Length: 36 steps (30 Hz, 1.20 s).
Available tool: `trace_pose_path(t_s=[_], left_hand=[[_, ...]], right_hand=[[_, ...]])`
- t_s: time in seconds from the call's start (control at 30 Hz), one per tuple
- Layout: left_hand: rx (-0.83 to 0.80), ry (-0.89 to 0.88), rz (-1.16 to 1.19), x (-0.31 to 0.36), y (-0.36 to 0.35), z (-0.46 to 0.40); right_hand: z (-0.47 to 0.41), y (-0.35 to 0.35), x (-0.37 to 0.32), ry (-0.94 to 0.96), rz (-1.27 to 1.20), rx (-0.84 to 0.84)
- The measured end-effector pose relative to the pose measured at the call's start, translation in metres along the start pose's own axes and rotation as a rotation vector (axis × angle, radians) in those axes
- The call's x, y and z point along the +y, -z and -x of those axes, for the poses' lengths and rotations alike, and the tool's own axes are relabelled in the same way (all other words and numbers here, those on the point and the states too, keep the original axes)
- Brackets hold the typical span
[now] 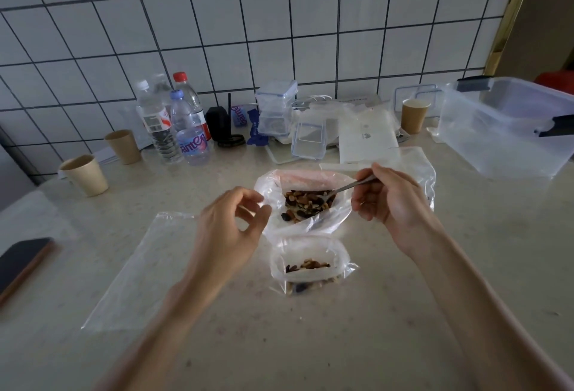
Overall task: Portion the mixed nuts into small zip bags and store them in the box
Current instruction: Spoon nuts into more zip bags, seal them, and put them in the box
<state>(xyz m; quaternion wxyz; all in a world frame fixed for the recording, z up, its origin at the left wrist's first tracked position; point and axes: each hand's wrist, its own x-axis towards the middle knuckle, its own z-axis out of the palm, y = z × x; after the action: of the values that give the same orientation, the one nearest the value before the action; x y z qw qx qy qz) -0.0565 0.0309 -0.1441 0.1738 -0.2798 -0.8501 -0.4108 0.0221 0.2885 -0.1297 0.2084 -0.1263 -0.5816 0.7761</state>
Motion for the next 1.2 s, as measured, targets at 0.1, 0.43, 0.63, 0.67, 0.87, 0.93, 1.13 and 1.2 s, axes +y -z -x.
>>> trace_pose_path(t_s=[0.1, 0.43, 0.63, 0.67, 0.87, 0.93, 1.13, 1.2], left_hand=[[-0.166, 0.078, 0.031, 0.005, 0.001, 0.014], [-0.400, 0.317, 0.222, 0.010, -0.012, 0.024], [-0.405, 0.338, 0.279, 0.006, -0.010, 0.024], [-0.393, 0.315, 0.244, 0.004, -0.011, 0.025], [-0.344, 0.234, 0.123, -0.004, -0.015, 0.026], [-0.334, 0.216, 0.103, -0.005, -0.014, 0.027], [-0.264, 0.202, 0.060, -0.004, -0.004, 0.014], [-0.227, 0.175, 0.054, -0.003, -0.001, 0.003]], right_hand=[[0.004, -0.001, -0.006, 0.004, 0.079, -0.037], [0.015, -0.006, -0.006, 0.239, 0.634, -0.291], [0.036, -0.018, -0.014, 0.541, 0.881, -0.377], [0.038, -0.020, -0.014, 0.579, 0.907, -0.376], [0.036, -0.021, -0.010, 0.606, 0.761, -0.327], [0.031, -0.020, -0.007, 0.535, 0.630, -0.275], [0.013, -0.016, 0.004, 0.261, 0.321, -0.084], [0.009, -0.016, 0.008, 0.157, 0.239, -0.046]])
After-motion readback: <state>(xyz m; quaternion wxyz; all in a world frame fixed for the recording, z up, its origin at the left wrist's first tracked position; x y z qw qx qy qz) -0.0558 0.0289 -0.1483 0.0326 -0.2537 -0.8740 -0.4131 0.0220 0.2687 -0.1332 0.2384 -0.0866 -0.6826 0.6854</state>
